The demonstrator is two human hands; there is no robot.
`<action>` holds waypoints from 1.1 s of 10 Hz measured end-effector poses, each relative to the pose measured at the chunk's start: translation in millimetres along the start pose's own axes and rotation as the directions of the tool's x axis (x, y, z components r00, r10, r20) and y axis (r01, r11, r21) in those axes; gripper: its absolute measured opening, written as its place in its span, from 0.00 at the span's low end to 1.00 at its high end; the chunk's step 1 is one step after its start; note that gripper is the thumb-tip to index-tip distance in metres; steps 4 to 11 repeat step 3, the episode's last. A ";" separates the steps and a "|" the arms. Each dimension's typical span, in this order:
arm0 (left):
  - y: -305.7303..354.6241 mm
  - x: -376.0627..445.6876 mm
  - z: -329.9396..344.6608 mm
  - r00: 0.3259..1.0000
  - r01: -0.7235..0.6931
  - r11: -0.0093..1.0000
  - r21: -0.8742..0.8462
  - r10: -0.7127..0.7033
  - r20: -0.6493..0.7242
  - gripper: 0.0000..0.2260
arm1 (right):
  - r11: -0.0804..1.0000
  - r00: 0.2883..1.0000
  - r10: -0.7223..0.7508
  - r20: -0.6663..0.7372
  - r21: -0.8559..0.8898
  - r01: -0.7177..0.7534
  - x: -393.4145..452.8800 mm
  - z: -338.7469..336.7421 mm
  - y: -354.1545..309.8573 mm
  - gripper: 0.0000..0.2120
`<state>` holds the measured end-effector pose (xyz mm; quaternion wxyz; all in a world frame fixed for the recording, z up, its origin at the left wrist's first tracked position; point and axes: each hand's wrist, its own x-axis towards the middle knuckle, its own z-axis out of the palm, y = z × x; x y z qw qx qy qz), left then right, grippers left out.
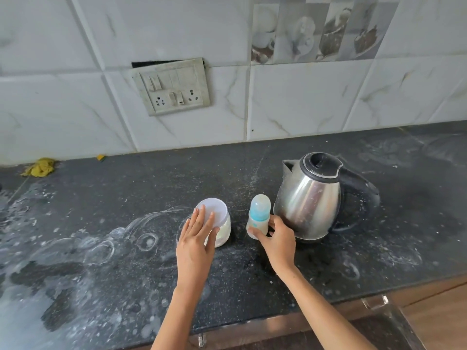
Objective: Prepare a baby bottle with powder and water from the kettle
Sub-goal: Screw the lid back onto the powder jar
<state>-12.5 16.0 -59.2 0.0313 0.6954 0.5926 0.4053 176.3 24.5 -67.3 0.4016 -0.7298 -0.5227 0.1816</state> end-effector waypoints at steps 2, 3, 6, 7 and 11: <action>-4.2 -2.4 -3.0 0.995 -0.075 0.992 0.097 0.069 0.066 0.21 | 0.996 0.999 -0.031 0.041 -0.078 0.034 -6.5 -0.7 6.7 0.30; 2.8 -8.3 -8.6 0.997 -0.065 0.991 0.120 0.059 0.055 0.24 | 0.993 0.995 -0.093 -0.028 -0.072 0.090 -19.4 -7.1 13.4 0.28; 2.8 -8.3 -8.6 0.997 -0.065 0.991 0.120 0.059 0.055 0.24 | 0.993 0.995 -0.093 -0.028 -0.072 0.090 -19.4 -7.1 13.4 0.28; 2.8 -8.3 -8.6 0.997 -0.065 0.991 0.120 0.059 0.055 0.24 | 0.993 0.995 -0.093 -0.028 -0.072 0.090 -19.4 -7.1 13.4 0.28; 2.8 -8.3 -8.6 0.997 -0.065 0.991 0.120 0.059 0.055 0.24 | 0.993 0.995 -0.093 -0.028 -0.072 0.090 -19.4 -7.1 13.4 0.28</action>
